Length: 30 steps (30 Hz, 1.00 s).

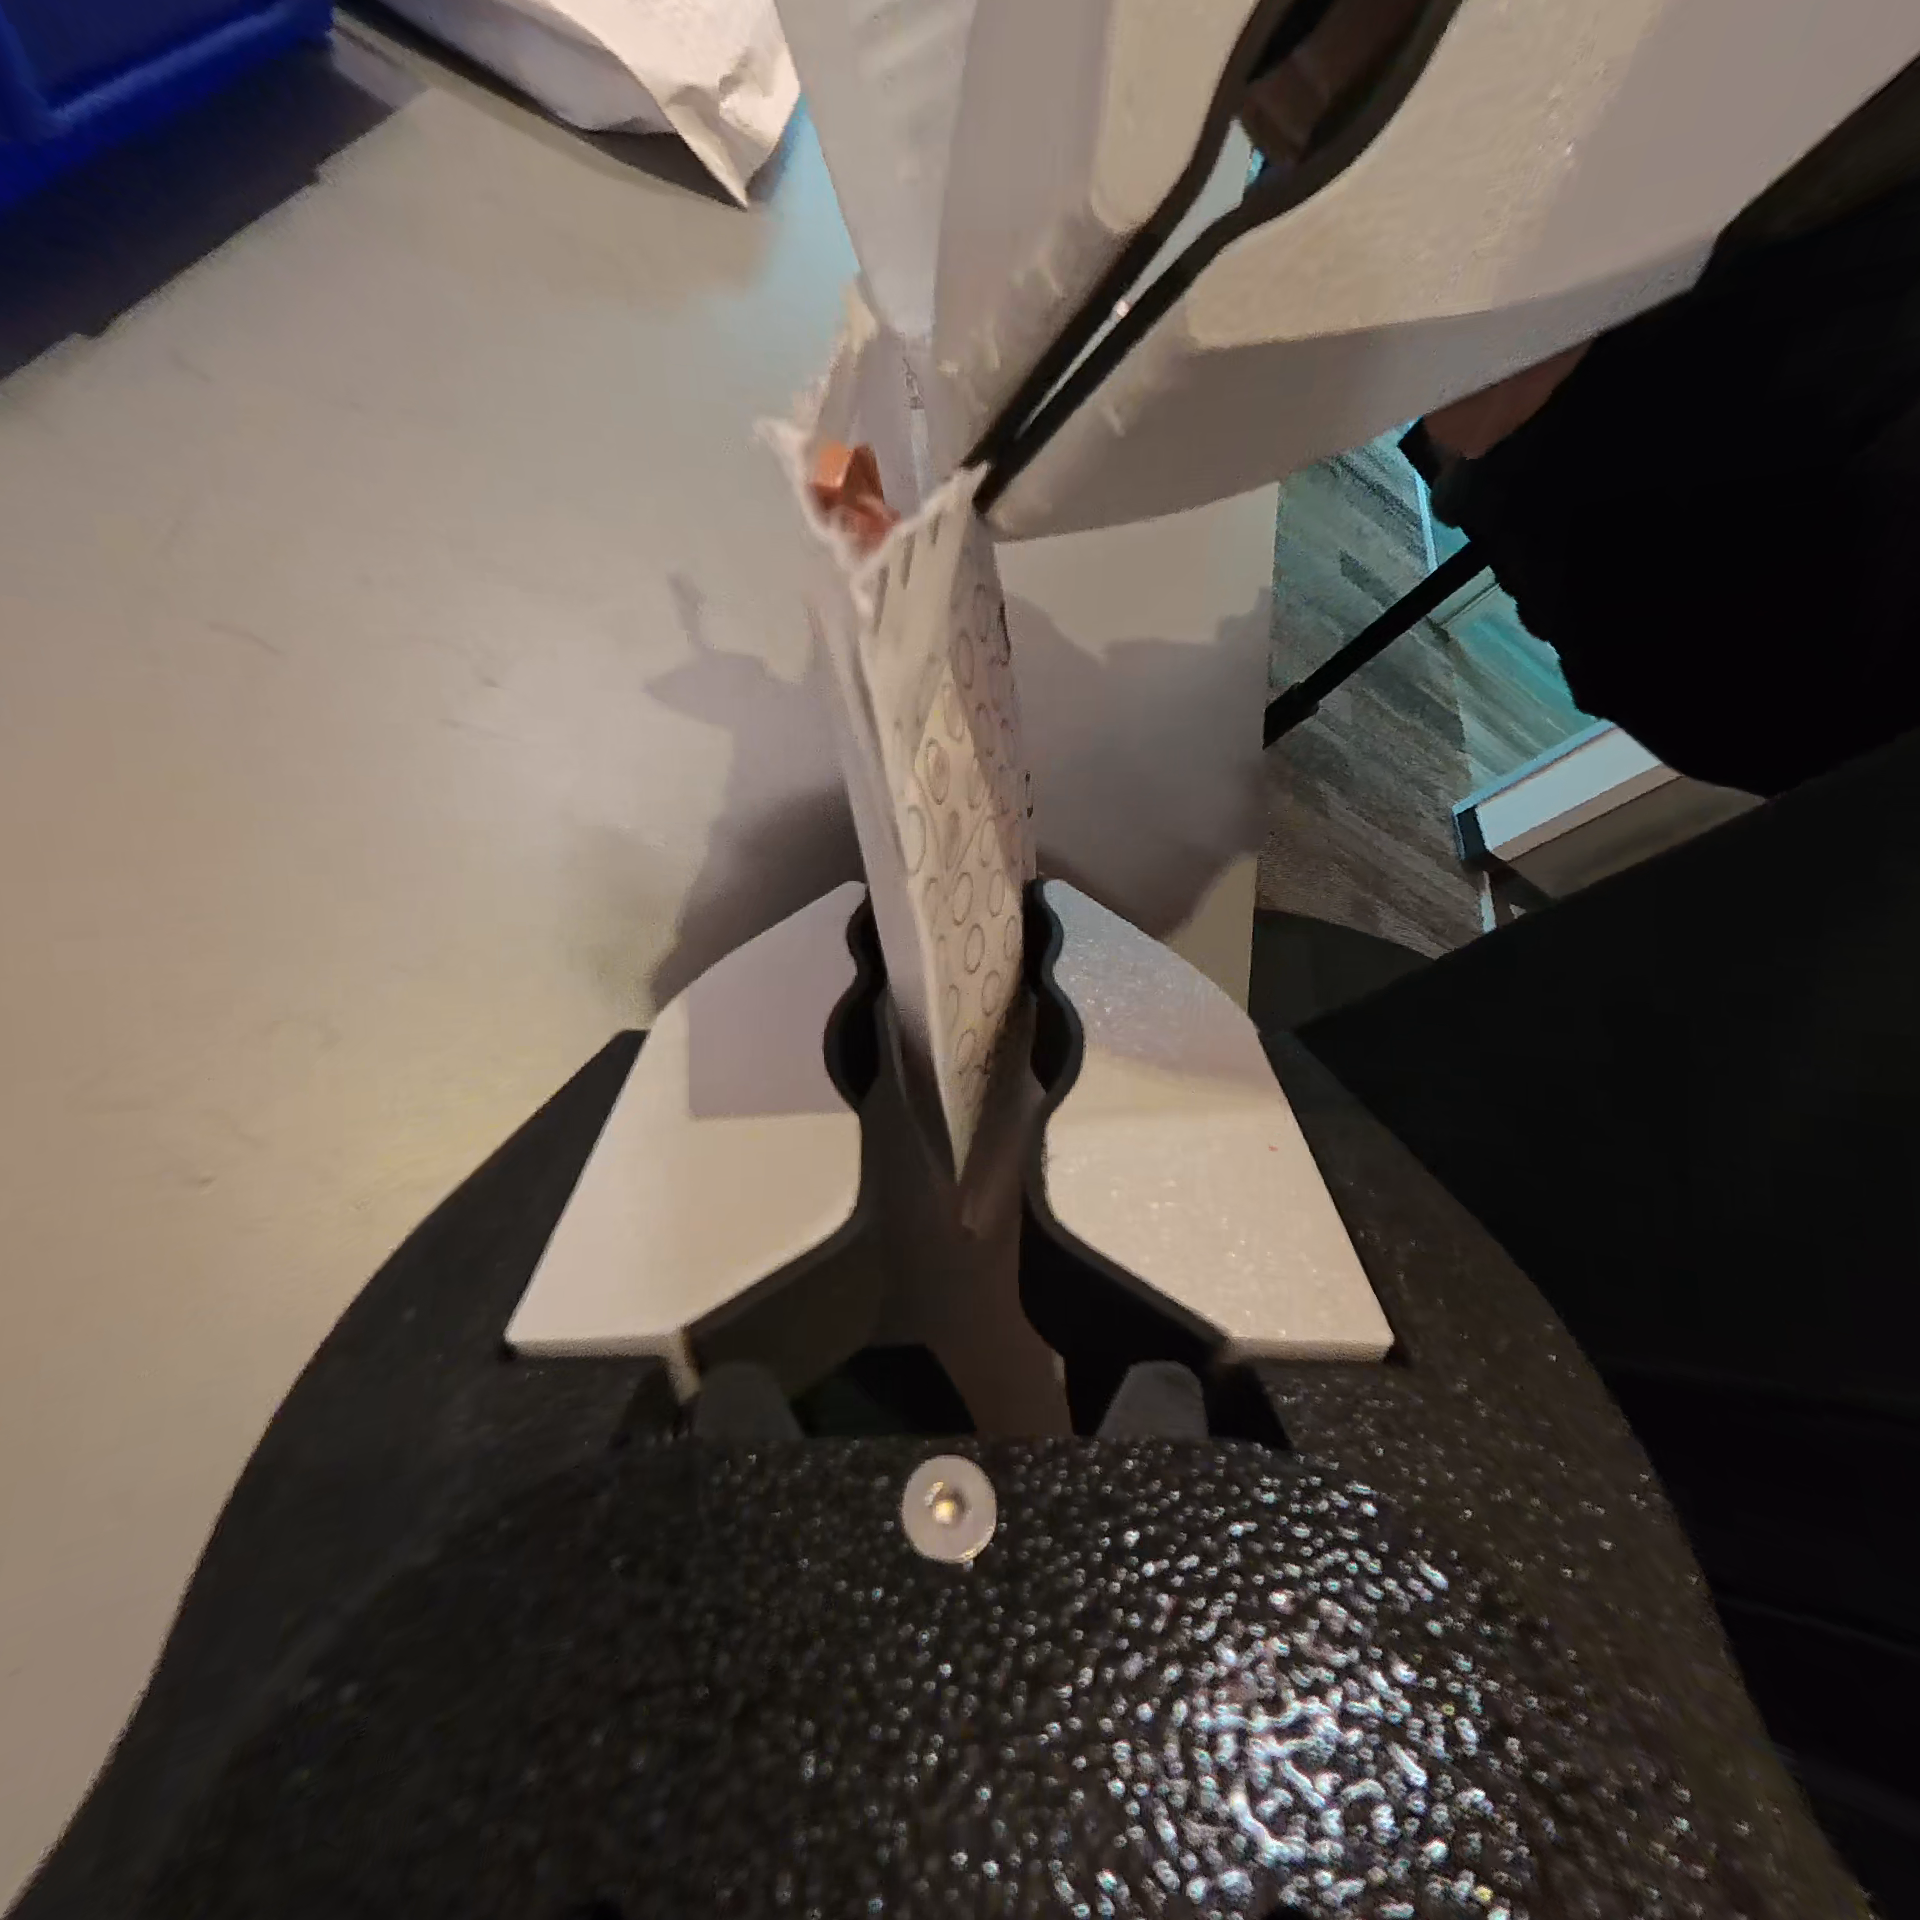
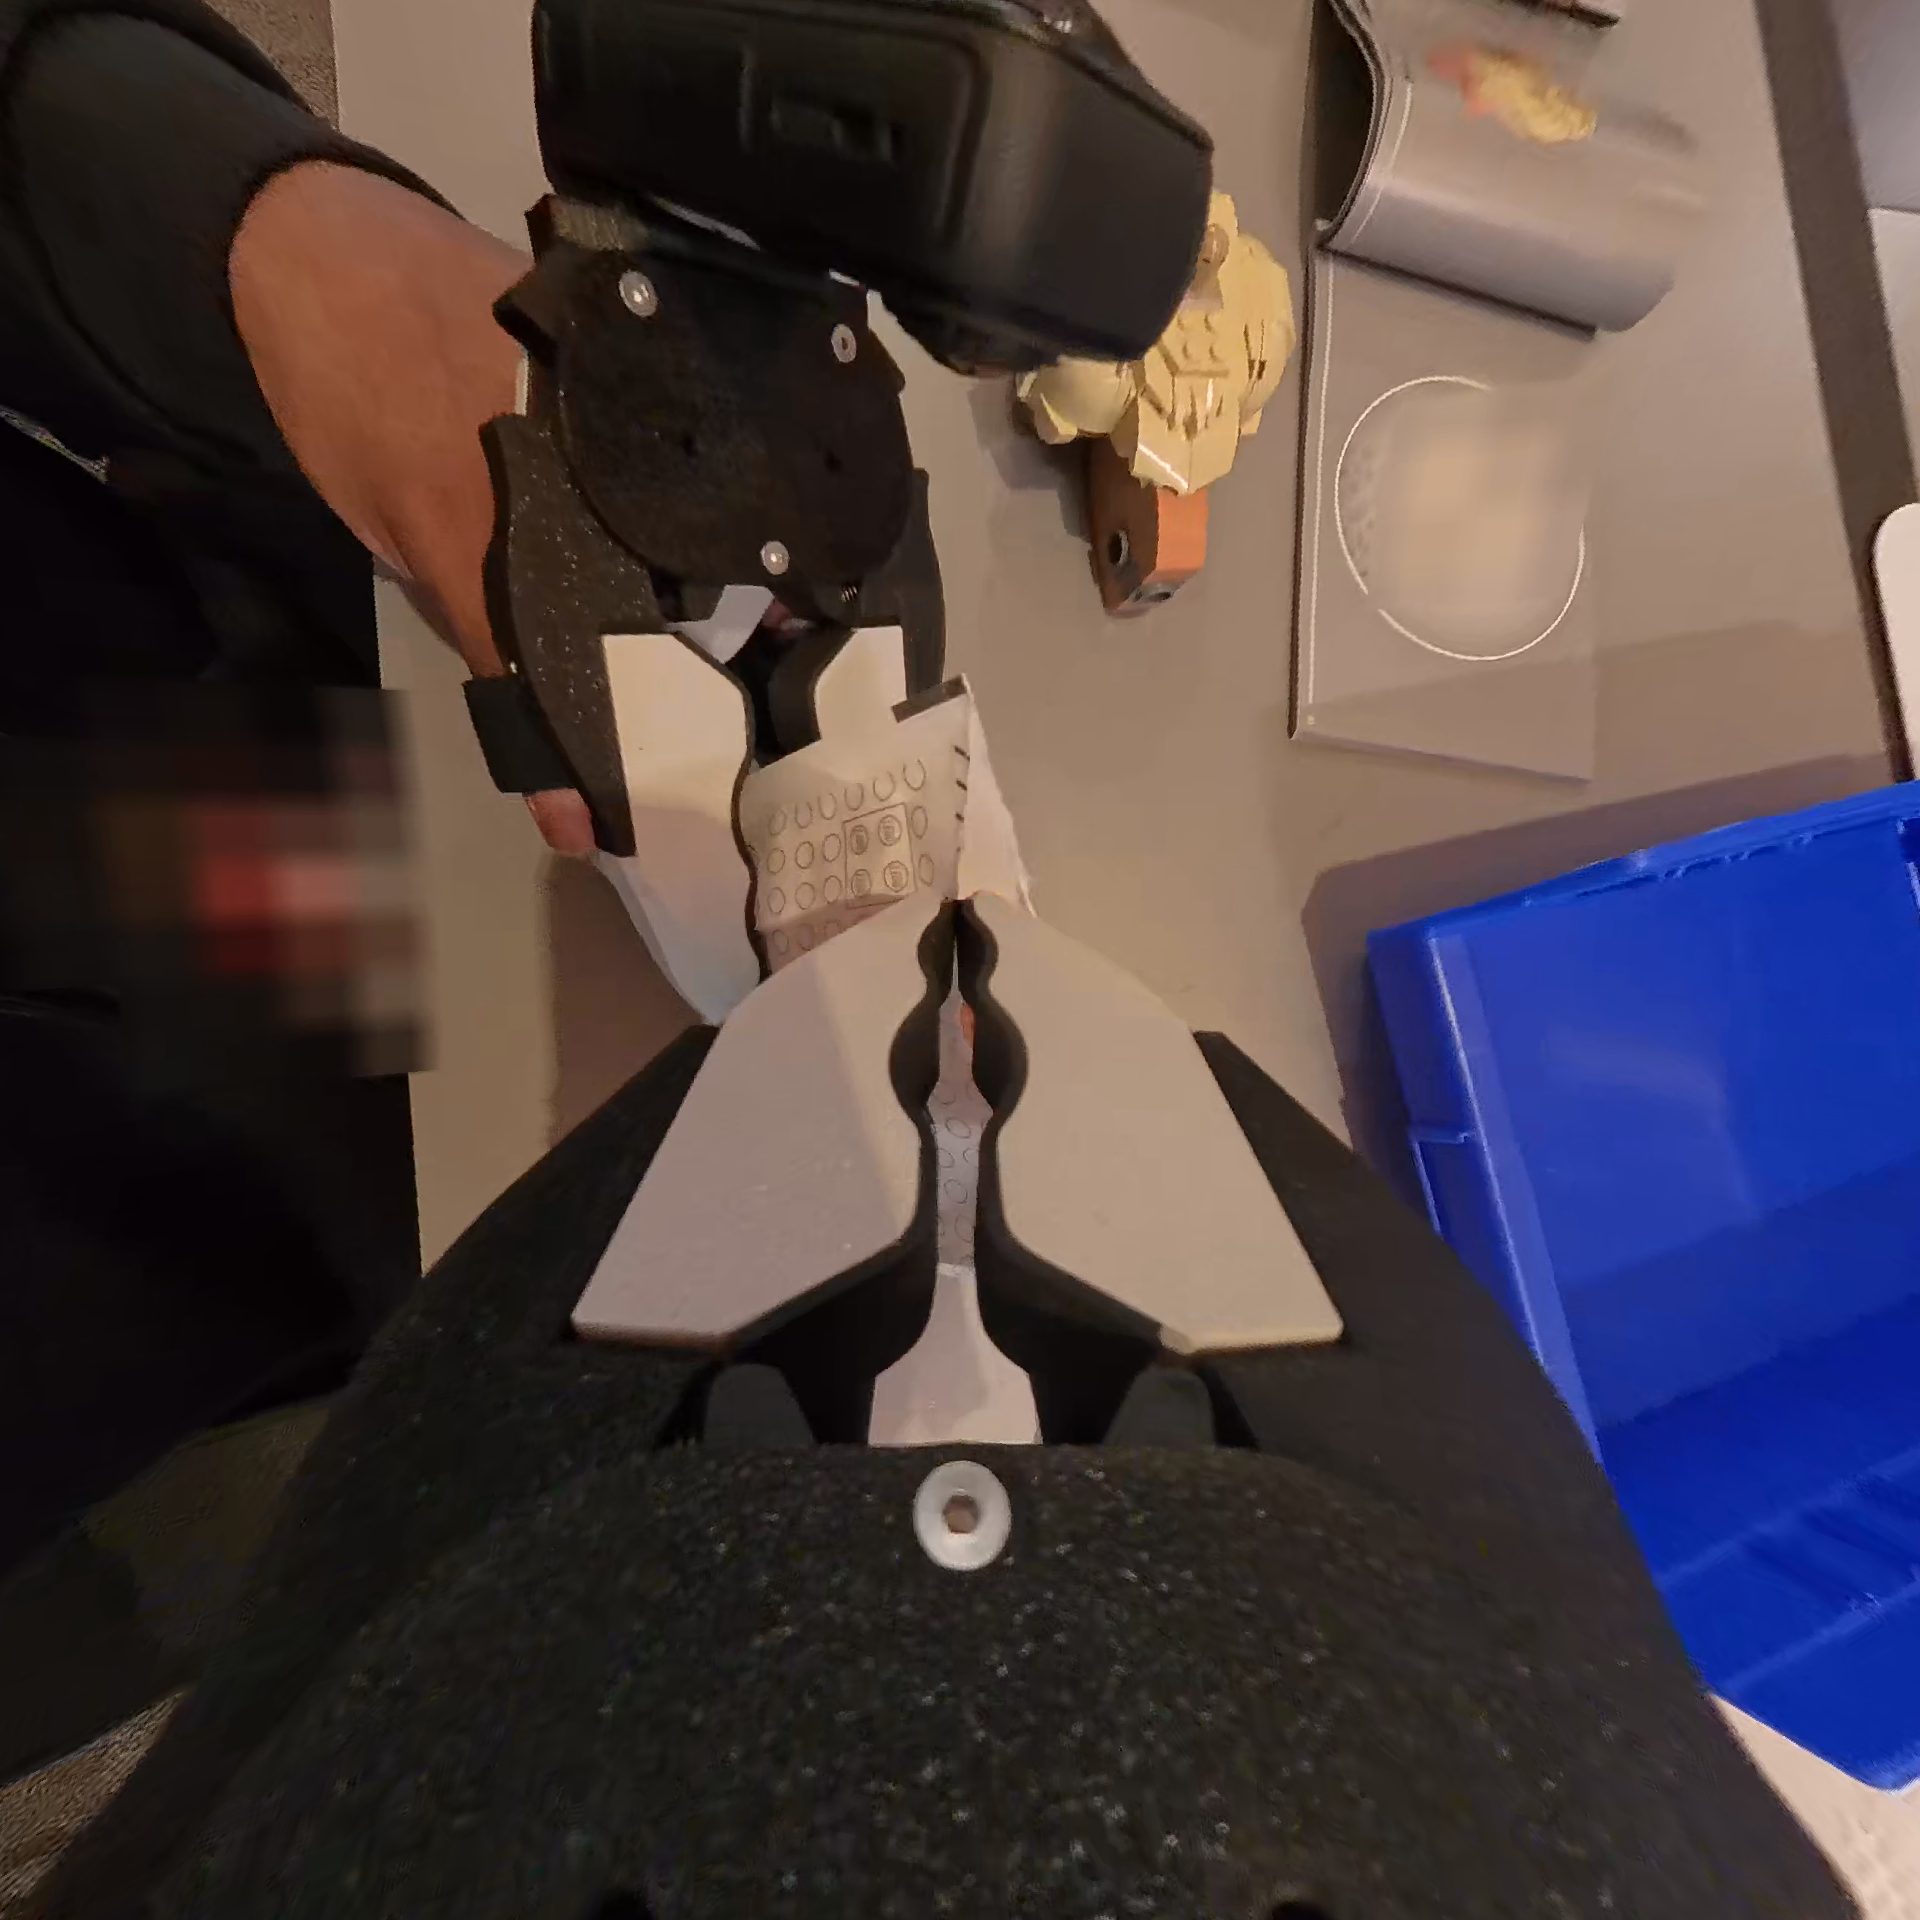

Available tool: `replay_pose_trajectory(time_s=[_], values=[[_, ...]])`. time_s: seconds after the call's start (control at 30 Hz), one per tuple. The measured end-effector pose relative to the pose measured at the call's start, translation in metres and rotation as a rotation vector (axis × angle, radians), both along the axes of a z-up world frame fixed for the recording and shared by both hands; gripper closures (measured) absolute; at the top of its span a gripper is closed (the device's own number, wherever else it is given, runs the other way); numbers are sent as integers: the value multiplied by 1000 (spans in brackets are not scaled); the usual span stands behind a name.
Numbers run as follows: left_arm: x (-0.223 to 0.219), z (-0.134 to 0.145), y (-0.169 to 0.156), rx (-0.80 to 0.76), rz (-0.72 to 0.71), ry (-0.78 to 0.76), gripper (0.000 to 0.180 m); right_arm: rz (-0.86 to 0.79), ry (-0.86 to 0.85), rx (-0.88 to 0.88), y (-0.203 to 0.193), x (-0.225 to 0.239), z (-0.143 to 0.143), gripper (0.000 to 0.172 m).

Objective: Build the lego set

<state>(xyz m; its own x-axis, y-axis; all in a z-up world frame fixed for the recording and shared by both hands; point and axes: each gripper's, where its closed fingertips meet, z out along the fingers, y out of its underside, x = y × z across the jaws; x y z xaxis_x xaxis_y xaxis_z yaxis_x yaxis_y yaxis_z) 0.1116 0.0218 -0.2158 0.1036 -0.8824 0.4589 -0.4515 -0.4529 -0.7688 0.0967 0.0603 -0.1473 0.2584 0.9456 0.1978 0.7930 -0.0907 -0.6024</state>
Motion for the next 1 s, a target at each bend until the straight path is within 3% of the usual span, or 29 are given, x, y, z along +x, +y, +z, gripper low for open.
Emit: replay_pose_trajectory(time_s=[0.13,0.3,0.57,0.67,0.73,0.77,0.83,1.0], values=[[1,3,4,40,14,-13,157,-13,31,42,2,9,8,168],[2,1,4,152,-20,13,157,14,-21,34,3,33,19,137],[6,0,5,298,-68,32,157,208,-183,-161,-14,36,-4,110],[6,0,5,325,-78,34,157,250,-248,-197,-17,30,-18,123],[5,0,5,327,-82,31,157,266,-260,-231,-19,26,-23,157],[5,0,6,321,-77,32,157,261,-248,-244,-18,24,-23,165],[2,3,7,288,-70,11,153,248,-210,-255,-14,21,-20,167],[-6,11,18,141,-7,-56,101,182,-18,-279,-1,19,2,167]])
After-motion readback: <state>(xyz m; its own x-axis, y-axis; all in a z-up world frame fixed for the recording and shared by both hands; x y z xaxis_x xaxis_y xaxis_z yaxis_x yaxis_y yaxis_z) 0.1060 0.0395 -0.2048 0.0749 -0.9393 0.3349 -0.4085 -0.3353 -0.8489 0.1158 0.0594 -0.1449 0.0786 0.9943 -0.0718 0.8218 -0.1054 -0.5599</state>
